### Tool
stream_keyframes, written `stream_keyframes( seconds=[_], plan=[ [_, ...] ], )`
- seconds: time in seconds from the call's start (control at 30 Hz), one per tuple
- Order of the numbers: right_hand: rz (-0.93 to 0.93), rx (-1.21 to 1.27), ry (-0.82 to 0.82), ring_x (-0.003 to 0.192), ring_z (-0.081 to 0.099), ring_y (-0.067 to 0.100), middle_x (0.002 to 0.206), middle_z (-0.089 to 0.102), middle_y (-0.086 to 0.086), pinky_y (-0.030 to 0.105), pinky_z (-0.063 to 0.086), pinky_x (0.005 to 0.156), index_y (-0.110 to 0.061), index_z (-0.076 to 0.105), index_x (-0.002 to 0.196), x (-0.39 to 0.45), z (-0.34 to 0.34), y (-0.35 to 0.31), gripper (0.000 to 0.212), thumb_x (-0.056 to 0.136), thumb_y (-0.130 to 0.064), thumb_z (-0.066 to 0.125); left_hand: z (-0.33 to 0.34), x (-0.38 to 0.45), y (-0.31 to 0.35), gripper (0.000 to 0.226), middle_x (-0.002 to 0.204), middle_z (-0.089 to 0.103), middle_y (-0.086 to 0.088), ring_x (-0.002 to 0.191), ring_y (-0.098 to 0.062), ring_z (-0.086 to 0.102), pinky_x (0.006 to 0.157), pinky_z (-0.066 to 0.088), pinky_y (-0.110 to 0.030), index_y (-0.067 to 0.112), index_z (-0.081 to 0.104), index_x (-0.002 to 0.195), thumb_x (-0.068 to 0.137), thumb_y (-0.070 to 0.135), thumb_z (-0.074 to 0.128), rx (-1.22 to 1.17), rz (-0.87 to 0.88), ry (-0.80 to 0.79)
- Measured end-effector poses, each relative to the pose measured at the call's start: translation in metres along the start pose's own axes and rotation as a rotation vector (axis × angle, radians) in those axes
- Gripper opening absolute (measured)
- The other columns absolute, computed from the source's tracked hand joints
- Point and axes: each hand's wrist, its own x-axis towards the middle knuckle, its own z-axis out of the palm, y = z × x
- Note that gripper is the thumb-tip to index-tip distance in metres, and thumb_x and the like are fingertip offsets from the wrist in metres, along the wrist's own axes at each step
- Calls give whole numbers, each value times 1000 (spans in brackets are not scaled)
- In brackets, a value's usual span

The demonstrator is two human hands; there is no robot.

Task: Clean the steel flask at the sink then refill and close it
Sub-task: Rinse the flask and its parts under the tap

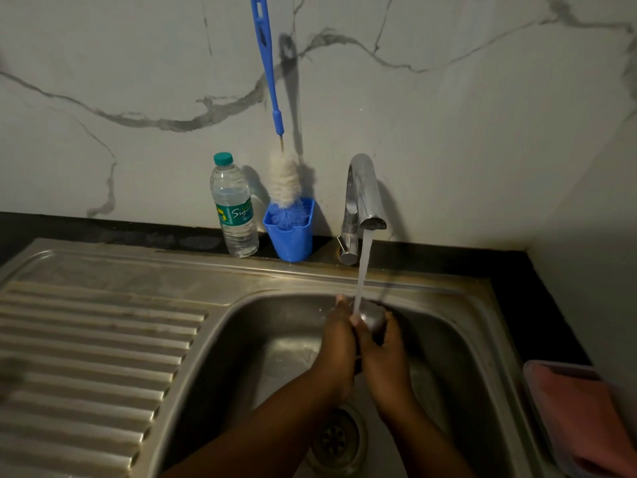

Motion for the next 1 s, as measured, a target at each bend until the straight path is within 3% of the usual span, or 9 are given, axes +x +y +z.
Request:
stream_keyframes(
  seconds=[0.07, 0.2, 0.33, 0.43, 0.57, 0.67, 0.8, 0.9, 1.0],
  plan=[
    [1, 62, 40, 106, 59, 15, 123, 58, -2, 17, 46, 63, -25, 41, 139, 2, 0, 0, 54, 89, -40, 56, 1, -3, -7, 40, 115, 69, -8, 104, -17, 66, 83, 53, -27, 17, 59, 122, 102, 41, 34, 189, 168, -33],
    [229, 510, -88, 102, 65, 22, 113, 67, 11, 35, 51, 83, -15, 58, 124, 9, -3, 2, 53, 78, -42, 62, -23, 1, -15, 37, 120, 60, -3, 113, -17, 60, 92, 50, -30, 32, 56, 120, 88, 50, 56, 552, 486, -94],
    [421, 870, -253, 88, 68, 29, 99, 70, 20, 39, 51, 84, -2, 62, 115, 6, -12, -1, 38, 90, -27, 49, -38, -4, -21, 62, 121, 60, 0, 107, -10, 65, 84, 54, -24, 26, 41, 128, 80, 10, 77, 491, 494, -134],
    [431, 932, -262, 96, 63, 34, 103, 67, 23, 43, 46, 90, 1, 63, 109, -1, -11, 1, 40, 82, -24, 49, -48, -6, -30, 70, 125, 57, -1, 110, -13, 64, 86, 54, -27, 28, 42, 127, 72, 13, 82, 492, 493, -89],
    [383, 778, -280, 89, 63, 31, 96, 68, 21, 38, 47, 83, 1, 64, 106, -9, -6, -1, 36, 83, -19, 47, -59, -6, -32, 66, 119, 61, 10, 108, -8, 62, 87, 55, -29, 39, 52, 120, 65, 20, 85, 570, 467, -32],
    [225, 280, -130, 102, 58, 24, 125, 58, 14, 29, 48, 73, -14, 51, 132, -6, -1, 6, 35, 97, -16, 45, -67, -5, -21, 67, 122, 55, 15, 108, 3, 55, 88, 49, -17, 41, 52, 121, 66, 21, 86, 743, 575, 3],
    [-352, -652, -184, 140, 25, 12, 156, 19, -7, 37, 28, 114, -30, 25, 148, -4, -9, 27, 55, 96, -44, 37, -62, -6, -2, 58, 115, 49, 23, 110, 13, 48, 88, 41, -7, 45, 49, 114, 77, 14, 80, 945, 677, -67],
    [-445, -735, -247, 140, 14, 3, 154, 8, -16, 31, 17, 118, -29, 17, 150, 2, -15, 28, 58, 97, -47, 30, -55, -7, 11, 53, 106, 60, 16, 98, 10, 60, 76, 52, -16, 37, 50, 108, 79, -1, 74, 818, 522, -168],
    [-236, -413, -218, 119, 52, 10, 135, 54, 0, 32, 40, 104, -28, 58, 122, 14, -15, 9, 31, 100, -37, 39, -50, -8, 9, 55, 97, 68, 20, 92, 8, 64, 75, 52, -16, 30, 54, 103, 75, -14, 71, 832, 439, -313]
  ],
)
